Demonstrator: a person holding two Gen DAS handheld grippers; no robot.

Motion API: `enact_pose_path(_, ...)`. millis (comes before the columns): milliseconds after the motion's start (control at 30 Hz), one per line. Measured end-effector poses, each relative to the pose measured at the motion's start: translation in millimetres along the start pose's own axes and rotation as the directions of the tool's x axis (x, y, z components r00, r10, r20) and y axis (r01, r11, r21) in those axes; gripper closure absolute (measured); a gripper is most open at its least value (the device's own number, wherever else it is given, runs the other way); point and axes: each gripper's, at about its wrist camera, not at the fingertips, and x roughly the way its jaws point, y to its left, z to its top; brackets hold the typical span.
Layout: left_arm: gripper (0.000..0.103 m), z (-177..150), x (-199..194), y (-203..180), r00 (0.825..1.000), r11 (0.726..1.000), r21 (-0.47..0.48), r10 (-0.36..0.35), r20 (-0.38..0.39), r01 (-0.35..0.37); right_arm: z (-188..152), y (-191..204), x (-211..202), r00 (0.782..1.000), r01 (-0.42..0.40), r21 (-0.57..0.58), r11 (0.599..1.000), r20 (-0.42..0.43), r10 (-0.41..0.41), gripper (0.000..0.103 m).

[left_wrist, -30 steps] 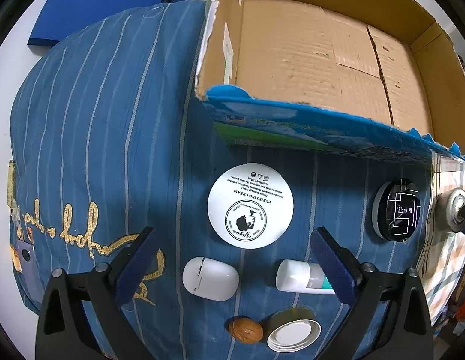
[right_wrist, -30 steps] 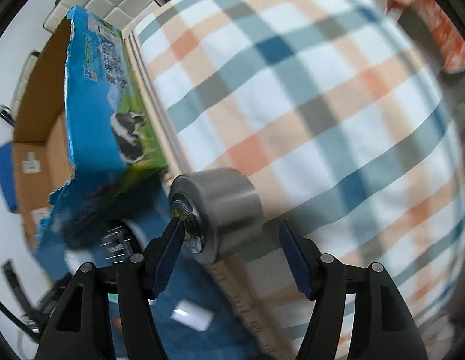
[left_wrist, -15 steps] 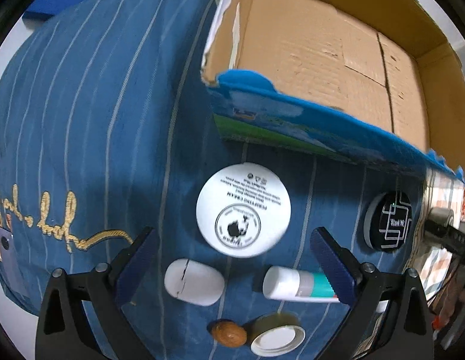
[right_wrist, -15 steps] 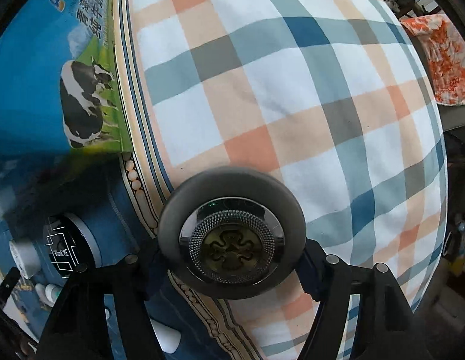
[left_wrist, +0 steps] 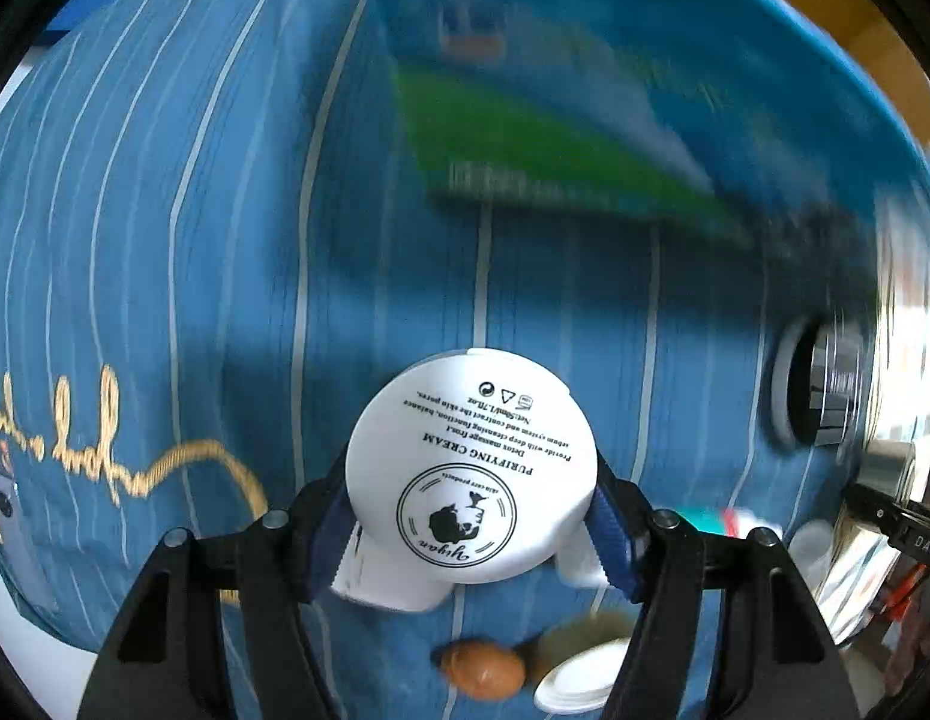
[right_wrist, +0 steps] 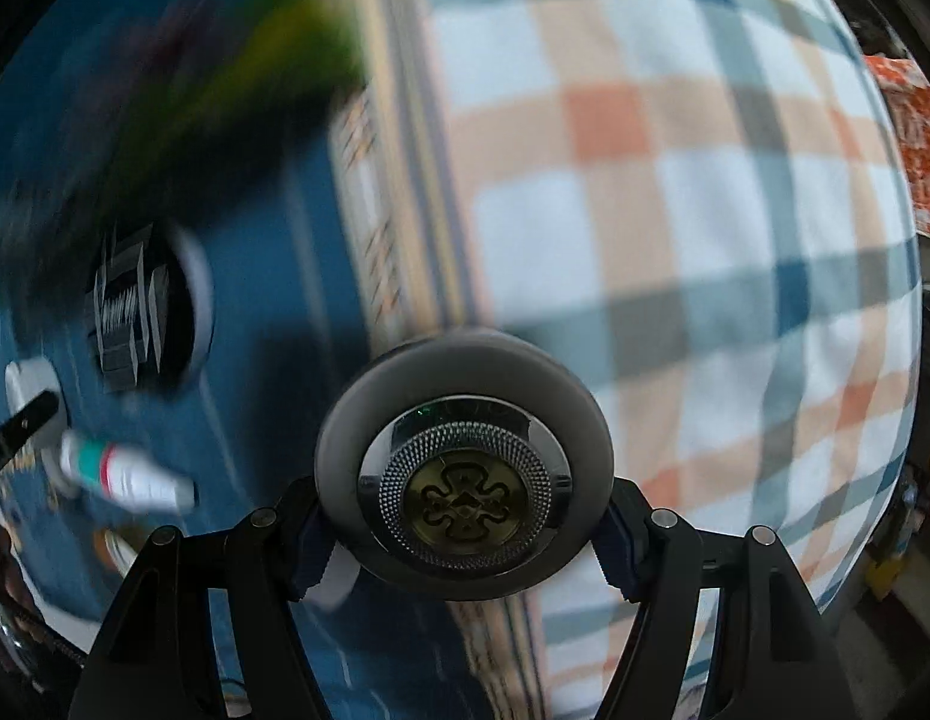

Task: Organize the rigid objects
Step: 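Carry the silver canister and white cream jar together into the cardboard box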

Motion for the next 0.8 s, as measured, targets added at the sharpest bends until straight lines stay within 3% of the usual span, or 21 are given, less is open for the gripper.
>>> enact_pose_path(167,0.037,-9.1,14.4,0.5,1.0,1.0,-0.017,0.003,-0.021,-0.003,-0.5,13.5,2.8,1.0,0.01,-0.003,1.0,0.011,-0.01,0.03)
enact_pose_path(300,0.031,-5.0,19.0,-16.4,0.999,0.999,0.013,0.039,-0.01,-0.038,9.6,11.4,15.9,1.0,-0.015,0.07,0.997,0.021,0.013,0.027)
enact_pose_path(433,0.036,1.9,21.6,-30.7,0.999,0.999,0.021,0.039,0.015,-0.039,26.4,35.0,16.5,0.998,0.047,0.072,0.996,0.044,-0.05,0.029)
enact_pose_path(500,0.037,3.6,17.5,-17.2,0.999,0.999,0.014,0.038,0.031,-0.039,25.5,49.1,21.1,0.996,0.064,0.068,0.996,0.051,-0.067,0.03)
enact_pose_path(667,0.038,-8.0,13.5,-19.1,0.997,0.999,0.012,0.049,0.055,-0.049,-5.5,50.6,48.8,0.998,0.063,0.058,0.996,0.017,-0.064,0.03)
enact_pose_path(800,0.038,-39.5,-8.6,-19.6,0.994,0.999,0.008,0.048,0.099,-0.049,-16.7,58.4,35.7,0.998,0.055,0.045,0.997,0.039,-0.056,0.03)
